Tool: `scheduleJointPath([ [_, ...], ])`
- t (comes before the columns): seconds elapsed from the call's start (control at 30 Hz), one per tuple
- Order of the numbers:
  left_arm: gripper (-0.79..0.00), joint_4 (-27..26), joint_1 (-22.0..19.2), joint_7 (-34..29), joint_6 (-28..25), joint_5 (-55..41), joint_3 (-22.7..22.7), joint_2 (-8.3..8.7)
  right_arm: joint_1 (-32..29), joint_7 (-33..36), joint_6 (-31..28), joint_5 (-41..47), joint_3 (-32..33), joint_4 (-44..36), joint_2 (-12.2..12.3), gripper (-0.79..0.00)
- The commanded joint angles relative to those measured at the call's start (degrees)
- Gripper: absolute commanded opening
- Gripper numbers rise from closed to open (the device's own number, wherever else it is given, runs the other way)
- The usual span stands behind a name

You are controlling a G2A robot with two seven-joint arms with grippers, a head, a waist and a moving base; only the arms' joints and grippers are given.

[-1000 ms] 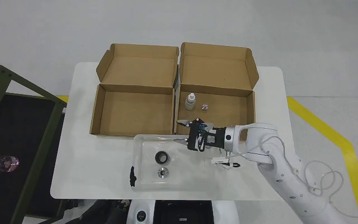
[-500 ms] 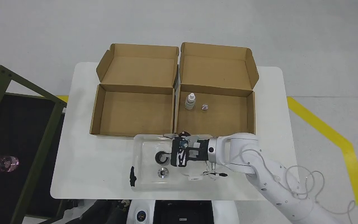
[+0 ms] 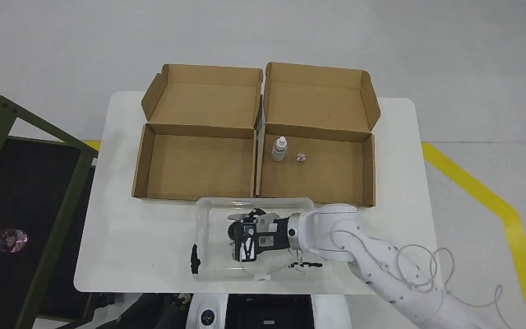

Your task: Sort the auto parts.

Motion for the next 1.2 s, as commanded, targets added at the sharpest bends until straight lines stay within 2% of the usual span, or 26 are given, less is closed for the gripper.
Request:
scheduleJointPath([
  [0.0, 0.000, 0.00, 0.00, 0.00, 0.00, 0.00, 0.00, 0.00, 0.40, 0.01, 0.26, -0.46, -0.65, 0.74, -0.29, -0.400],
  [0.53, 0.000, 0.00, 0.00, 0.00, 0.00, 0.00, 0.00, 0.00, 1.31, 0.99, 0.83, -3.00, -2.53, 3.86, -1.47, -0.317],
  [0.97, 0.000, 0.00, 0.00, 0.00, 0.00, 0.00, 0.00, 0.00, 2.22, 0.65, 1.38, -4.22, -3.24, 6.85, -2.42, -0.357],
  [1.17, 0.000, 0.00, 0.00, 0.00, 0.00, 0.00, 0.00, 0.00, 2.33, 0.42, 1.55, -4.32, -4.13, 8.17, -2.99, -0.342],
])
